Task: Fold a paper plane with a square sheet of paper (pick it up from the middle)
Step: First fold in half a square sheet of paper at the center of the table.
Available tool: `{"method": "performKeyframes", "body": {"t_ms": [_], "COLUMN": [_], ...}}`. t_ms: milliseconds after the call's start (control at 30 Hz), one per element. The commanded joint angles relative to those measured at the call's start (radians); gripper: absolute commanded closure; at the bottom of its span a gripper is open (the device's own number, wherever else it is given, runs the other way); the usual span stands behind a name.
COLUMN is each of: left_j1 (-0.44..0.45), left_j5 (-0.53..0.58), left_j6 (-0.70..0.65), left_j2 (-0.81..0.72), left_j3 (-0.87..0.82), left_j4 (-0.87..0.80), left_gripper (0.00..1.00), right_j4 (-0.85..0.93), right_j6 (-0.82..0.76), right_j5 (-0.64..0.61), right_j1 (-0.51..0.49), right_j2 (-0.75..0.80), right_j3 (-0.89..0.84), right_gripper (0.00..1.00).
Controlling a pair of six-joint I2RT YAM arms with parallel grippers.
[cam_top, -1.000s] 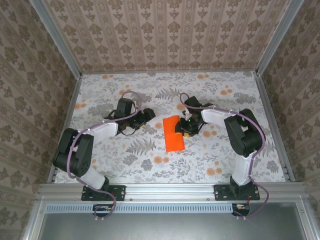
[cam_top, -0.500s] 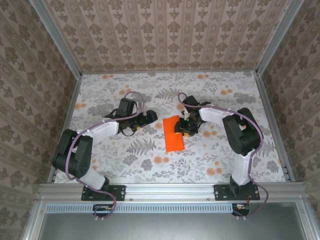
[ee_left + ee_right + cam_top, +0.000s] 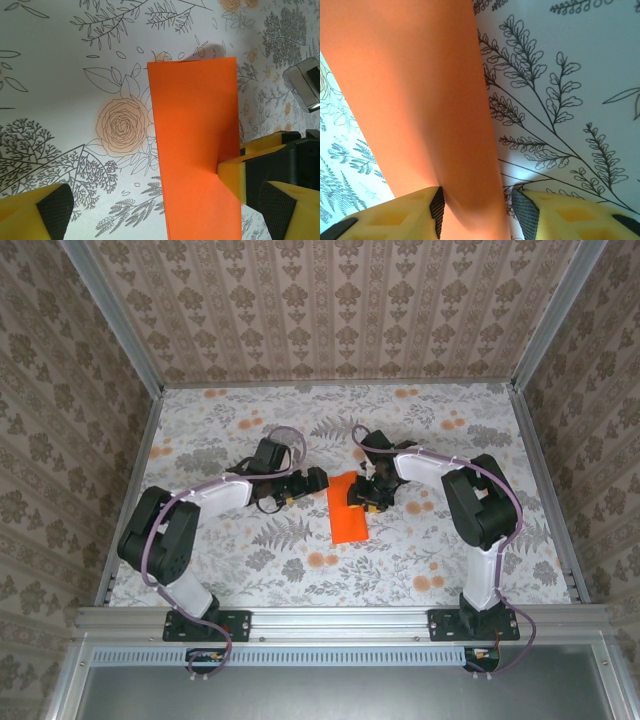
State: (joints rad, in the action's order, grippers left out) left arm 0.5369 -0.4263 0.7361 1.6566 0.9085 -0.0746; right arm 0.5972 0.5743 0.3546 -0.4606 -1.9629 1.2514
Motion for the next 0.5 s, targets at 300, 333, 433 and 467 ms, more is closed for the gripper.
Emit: {"method": "performKeyframes", "body": {"t_ms": [300,333,433,467], "left_j1": [0.026,0.028,0.034,0.035], "left_j5": [-0.055,-0.06,-0.071,-0.075], "left_j6": [0.024,0.028,0.034,0.035], "left_j2": [0.064,0.07,0.086,0.09], "left_j3": [0.06,0.062,0.069,0.072], "left_j4": [0.031,0.034,0.041,0.045], "left_gripper": [0.13,0.16,0.25,0.29], "right_j4": [0.003,0.003,0.003,0.003], "right_j6": [-0.021,-0.022,-0.022,-0.022], "right_j5": [-0.155,-0.155,-0.158,-0.16], "right_j1": [-0.025,-0.025,-0.025,-0.024], "right_j2": [-0.158,-0.16,-0.163,-0.163], "right_j3": [-0.052,-0.052,-0.053,-0.055], "right_gripper": [0.51,0.51,0.51,0.51]}}
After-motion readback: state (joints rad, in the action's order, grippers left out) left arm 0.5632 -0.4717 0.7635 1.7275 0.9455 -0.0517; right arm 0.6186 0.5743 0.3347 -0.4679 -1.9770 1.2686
